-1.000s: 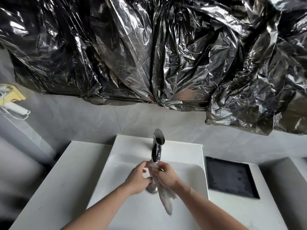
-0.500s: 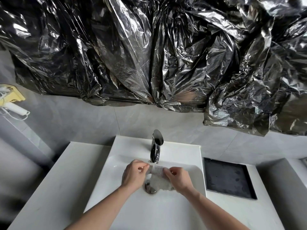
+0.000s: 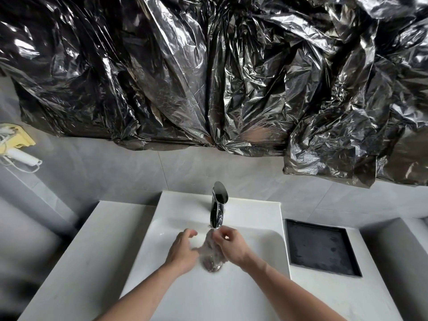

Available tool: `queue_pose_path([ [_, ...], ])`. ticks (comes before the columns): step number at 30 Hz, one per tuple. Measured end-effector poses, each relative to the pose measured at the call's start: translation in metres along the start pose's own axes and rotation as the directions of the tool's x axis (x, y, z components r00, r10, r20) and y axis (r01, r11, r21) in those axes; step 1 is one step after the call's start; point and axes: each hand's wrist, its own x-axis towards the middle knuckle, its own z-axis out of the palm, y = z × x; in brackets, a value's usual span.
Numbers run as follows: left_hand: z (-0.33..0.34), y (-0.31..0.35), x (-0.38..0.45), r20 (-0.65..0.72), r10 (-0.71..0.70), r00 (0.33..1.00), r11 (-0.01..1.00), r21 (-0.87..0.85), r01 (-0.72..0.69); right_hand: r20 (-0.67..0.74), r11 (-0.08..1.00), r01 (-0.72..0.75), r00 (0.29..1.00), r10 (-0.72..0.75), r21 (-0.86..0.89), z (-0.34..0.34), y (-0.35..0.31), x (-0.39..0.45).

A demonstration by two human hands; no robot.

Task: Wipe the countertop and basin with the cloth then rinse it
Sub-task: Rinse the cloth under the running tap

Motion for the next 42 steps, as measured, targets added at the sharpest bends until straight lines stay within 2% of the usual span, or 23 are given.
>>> queue_pose_path([
  [2,0.006,0.01,-0.006,0.097,0.07,0.993,0.994,-0.092,-0.061,-0.017,1.0,-0.011,1.0,0.011,-0.012,0.005,-0.001,0.0],
  [4,0.011,0.019,-0.007,0.126,0.087,0.988,0.984,-0.164,-0.066,-0.019,0.999,-0.027,0.999,0.027,0.022,0.005,0.0,0.002],
  [7,0.014,0.029,-0.002,0.026,0.051,0.998,0.973,-0.225,-0.044,-0.004,0.998,-0.037,0.999,0.037,0.055,-0.003,-0.001,-0.001],
  [9,0.011,0.033,0.001,0.032,-0.004,0.999,0.942,-0.336,0.014,-0.046,0.994,-0.059,0.997,0.063,0.092,-0.013,0.003,-0.002],
  [12,0.008,0.041,0.0,0.084,-0.077,0.993,0.829,-0.549,0.111,-0.044,0.991,-0.071,0.996,0.076,0.11,-0.022,0.018,-0.005],
  [14,0.008,0.05,0.0,0.144,-0.119,0.982,0.713,-0.676,0.186,-0.01,0.999,-0.052,0.999,0.052,0.0,-0.023,0.027,-0.007],
  [16,0.008,0.06,-0.003,0.205,-0.121,0.971,0.638,-0.734,0.234,0.018,0.994,-0.031,0.999,0.033,-0.101,-0.021,0.033,-0.007],
  [19,0.003,0.064,-0.006,0.211,-0.129,0.969,0.641,-0.728,0.244,0.03,0.99,-0.035,0.999,0.039,-0.134,-0.013,0.024,-0.005],
  [21,0.0,0.055,-0.003,0.134,-0.185,0.974,0.729,-0.645,0.227,0.021,0.985,-0.031,0.999,0.035,-0.169,-0.005,0.018,-0.003],
  [24,-0.008,0.033,0.003,-0.013,-0.27,0.963,0.883,-0.401,0.242,-0.009,0.948,0.014,1.0,-0.017,-0.317,0.003,0.011,0.001],
  [27,-0.011,0.017,0.003,-0.076,-0.237,0.968,0.937,-0.282,0.207,0.05,0.895,0.095,0.995,-0.081,-0.435,0.008,-0.003,0.004],
  [30,-0.01,0.023,-0.005,0.041,-0.092,0.995,0.949,-0.3,0.1,0.079,0.844,0.125,0.992,-0.098,-0.521,0.011,-0.008,0.01],
  [32,-0.007,0.023,-0.005,0.096,-0.052,0.994,0.943,-0.324,0.08,0.109,0.84,0.107,0.992,-0.057,-0.532,0.01,-0.006,0.015],
  [34,-0.006,0.022,-0.003,0.098,-0.064,0.993,0.941,-0.326,0.093,0.144,0.858,0.11,0.989,-0.042,-0.502,0.004,-0.002,0.015],
  [39,-0.002,0.03,-0.004,0.09,-0.124,0.988,0.949,-0.279,0.144,-0.002,0.924,0.033,0.999,-0.037,-0.381,-0.018,0.022,0.007],
  [42,0.007,0.037,-0.003,0.089,-0.158,0.983,0.936,-0.303,0.178,0.013,0.934,0.031,1.0,-0.029,-0.356,-0.03,0.03,0.003],
])
